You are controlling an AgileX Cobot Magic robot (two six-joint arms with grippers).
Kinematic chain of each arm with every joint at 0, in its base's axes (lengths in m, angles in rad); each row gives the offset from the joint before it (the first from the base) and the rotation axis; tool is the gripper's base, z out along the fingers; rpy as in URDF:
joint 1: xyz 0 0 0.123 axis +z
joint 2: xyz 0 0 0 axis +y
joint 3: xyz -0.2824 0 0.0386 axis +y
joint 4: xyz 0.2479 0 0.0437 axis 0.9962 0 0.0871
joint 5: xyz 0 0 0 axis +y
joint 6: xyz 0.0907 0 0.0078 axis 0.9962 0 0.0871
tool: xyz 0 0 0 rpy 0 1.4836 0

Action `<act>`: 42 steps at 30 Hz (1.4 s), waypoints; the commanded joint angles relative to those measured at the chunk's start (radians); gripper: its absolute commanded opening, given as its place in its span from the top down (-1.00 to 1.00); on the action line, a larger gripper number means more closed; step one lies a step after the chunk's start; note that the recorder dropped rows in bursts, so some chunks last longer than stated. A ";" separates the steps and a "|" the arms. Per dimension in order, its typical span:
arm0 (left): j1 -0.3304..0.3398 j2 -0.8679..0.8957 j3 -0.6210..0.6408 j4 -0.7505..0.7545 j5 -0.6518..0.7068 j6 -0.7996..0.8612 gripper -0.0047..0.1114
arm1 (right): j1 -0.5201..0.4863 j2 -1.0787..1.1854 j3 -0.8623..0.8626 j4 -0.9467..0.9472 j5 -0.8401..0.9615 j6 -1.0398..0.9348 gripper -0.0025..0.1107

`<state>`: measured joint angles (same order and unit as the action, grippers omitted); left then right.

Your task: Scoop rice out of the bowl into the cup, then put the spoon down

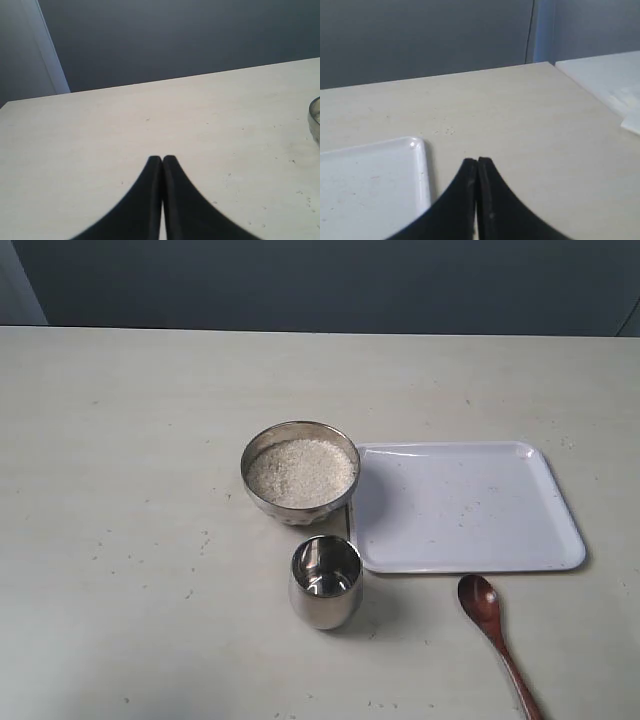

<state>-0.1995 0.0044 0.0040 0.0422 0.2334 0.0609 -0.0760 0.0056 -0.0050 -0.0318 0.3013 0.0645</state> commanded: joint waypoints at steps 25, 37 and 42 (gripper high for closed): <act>-0.004 -0.004 -0.004 0.001 -0.001 -0.007 0.91 | -0.004 0.594 -0.897 0.329 0.721 -0.245 0.97; -0.004 -0.004 -0.004 0.001 -0.001 -0.007 0.91 | 0.408 1.203 -0.898 0.155 0.920 -0.101 0.97; -0.004 -0.004 -0.004 0.001 -0.001 -0.007 0.91 | 0.531 1.225 -0.759 0.268 0.853 -0.044 0.97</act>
<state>-0.1995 0.0044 0.0040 0.0422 0.2334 0.0609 0.3988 1.2268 -0.8182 0.1746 1.1942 -0.0062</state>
